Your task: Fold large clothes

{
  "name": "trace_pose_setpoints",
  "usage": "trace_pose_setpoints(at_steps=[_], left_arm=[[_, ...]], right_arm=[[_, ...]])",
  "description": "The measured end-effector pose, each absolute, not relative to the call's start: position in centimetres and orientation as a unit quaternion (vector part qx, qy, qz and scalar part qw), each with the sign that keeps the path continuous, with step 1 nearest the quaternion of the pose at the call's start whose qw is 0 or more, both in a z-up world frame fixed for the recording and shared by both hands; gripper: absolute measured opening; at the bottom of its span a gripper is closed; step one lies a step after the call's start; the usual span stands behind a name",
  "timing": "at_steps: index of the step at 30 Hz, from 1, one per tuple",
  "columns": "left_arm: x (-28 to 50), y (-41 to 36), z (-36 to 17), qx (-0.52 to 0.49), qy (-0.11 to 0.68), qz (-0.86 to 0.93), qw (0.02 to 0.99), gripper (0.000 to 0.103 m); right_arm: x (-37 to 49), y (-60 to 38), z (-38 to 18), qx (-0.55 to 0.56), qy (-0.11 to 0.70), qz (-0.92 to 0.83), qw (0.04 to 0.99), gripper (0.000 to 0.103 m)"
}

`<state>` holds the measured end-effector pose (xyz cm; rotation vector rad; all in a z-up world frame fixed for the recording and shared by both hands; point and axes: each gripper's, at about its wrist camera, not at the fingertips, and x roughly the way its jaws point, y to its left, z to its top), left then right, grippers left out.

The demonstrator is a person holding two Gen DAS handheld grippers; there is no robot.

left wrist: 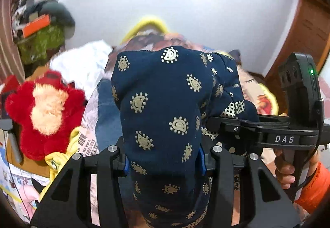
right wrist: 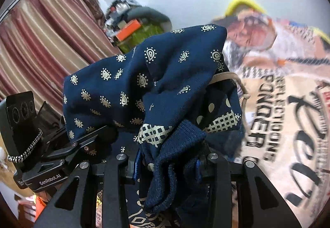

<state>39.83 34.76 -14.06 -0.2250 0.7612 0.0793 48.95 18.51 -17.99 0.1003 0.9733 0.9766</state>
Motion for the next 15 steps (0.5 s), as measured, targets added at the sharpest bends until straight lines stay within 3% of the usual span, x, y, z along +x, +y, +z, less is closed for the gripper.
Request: trace_pose_setpoints(at_steps=[4,10,14,15], left_arm=[[42.8,37.9,-18.3,-0.144,0.402,0.053,0.903,0.049],[45.3,40.6,-22.1,-0.182,0.415,0.072,0.888,0.064],[44.0,39.5,-20.9,-0.158,0.410,0.075,0.895,0.065],[43.5,39.0,-20.4,-0.144,0.408,0.083,0.898,0.065]], right_arm=[[52.4,22.0,-23.3,0.054,0.495,0.436,0.749,0.036],[56.5,23.1,-26.8,0.040,0.511,0.405,0.757,0.044],[56.4,21.7,-25.9,-0.002,0.493,0.398,0.774,0.069],[56.0,21.2,-25.2,-0.012,0.480,0.398,0.782,0.069]])
